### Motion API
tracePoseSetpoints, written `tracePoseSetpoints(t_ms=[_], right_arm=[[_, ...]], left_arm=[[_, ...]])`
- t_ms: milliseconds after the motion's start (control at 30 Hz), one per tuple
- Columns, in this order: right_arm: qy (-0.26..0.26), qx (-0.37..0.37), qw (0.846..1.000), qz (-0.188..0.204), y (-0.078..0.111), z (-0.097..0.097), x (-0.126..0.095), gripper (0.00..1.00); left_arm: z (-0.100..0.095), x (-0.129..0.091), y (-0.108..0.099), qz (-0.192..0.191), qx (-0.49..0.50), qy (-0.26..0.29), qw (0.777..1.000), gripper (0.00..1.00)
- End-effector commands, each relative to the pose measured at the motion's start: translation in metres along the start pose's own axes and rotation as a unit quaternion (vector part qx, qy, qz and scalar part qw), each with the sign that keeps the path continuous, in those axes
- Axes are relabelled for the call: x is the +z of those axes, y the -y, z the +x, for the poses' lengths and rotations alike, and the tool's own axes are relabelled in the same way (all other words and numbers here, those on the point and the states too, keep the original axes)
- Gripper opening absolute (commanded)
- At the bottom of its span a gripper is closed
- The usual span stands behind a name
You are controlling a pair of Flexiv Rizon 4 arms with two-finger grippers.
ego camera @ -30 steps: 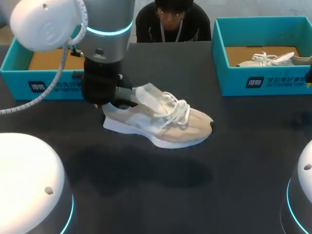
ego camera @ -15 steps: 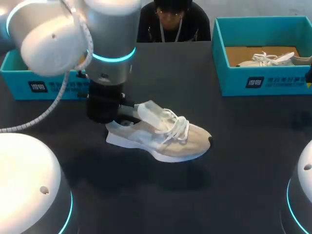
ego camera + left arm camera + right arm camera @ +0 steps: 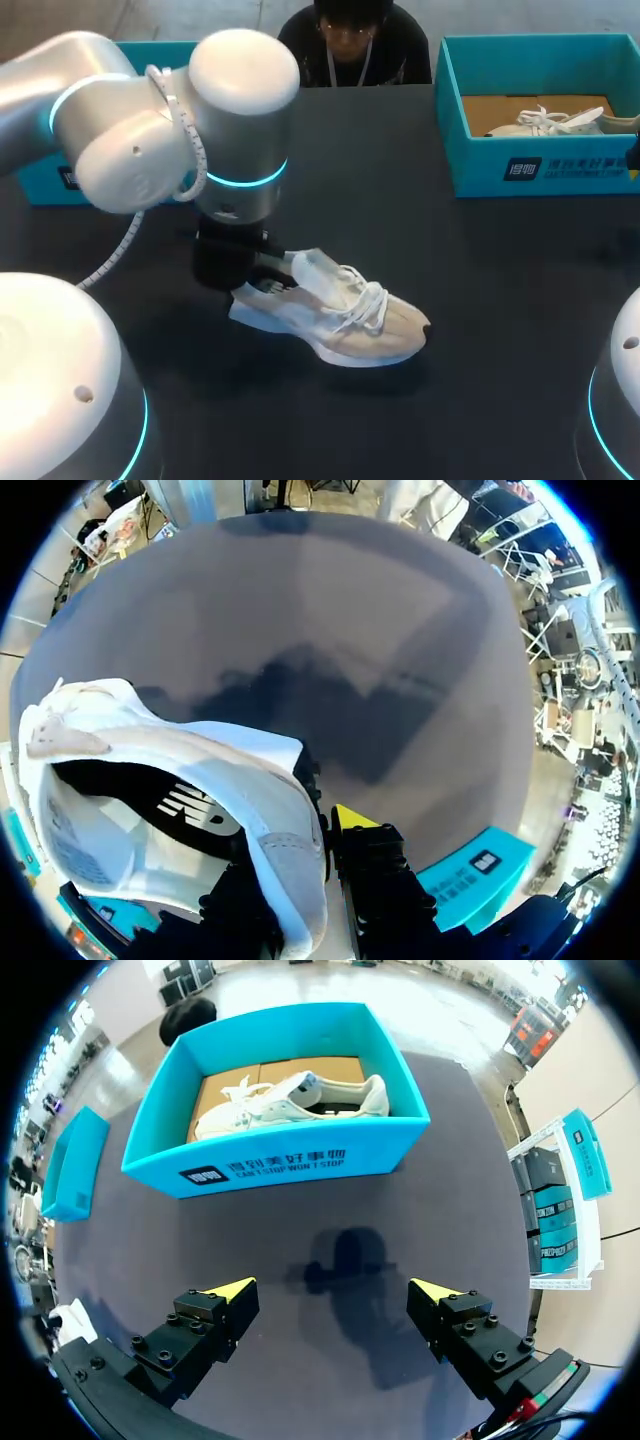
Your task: Take the shoe out of the shoebox, open the shoe tongue, remove and reinsert the insole, then place the shoe into the shoebox
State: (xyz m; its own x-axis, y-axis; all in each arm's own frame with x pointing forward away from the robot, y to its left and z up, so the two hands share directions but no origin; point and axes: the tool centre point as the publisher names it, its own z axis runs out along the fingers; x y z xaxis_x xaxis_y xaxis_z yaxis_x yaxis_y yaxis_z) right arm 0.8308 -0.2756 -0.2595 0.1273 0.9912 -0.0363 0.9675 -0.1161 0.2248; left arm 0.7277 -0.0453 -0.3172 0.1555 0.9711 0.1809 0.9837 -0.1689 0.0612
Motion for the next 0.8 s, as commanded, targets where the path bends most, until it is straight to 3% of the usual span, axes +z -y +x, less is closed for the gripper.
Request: tracePoseSetpoints(t_ms=[33, 500, 800], right_arm=[[-0.001, 0.000, 1.000, 0.000, 0.000, 0.000, 0.000, 1.00], [-0.001, 0.000, 1.000, 0.000, 0.000, 0.000, 0.000, 1.00], [-0.001, 0.000, 1.000, 0.000, 0.000, 0.000, 0.000, 1.00]], left_arm=[[-0.010, 0.020, -0.012, 0.011, -0.002, 0.001, 1.000, 0.00], [-0.033, 0.062, -0.029, 0.030, -0.012, 0.000, 0.999, 0.00], [-0.038, 0.078, -0.036, 0.045, 0.008, -0.007, 0.999, 0.00]])
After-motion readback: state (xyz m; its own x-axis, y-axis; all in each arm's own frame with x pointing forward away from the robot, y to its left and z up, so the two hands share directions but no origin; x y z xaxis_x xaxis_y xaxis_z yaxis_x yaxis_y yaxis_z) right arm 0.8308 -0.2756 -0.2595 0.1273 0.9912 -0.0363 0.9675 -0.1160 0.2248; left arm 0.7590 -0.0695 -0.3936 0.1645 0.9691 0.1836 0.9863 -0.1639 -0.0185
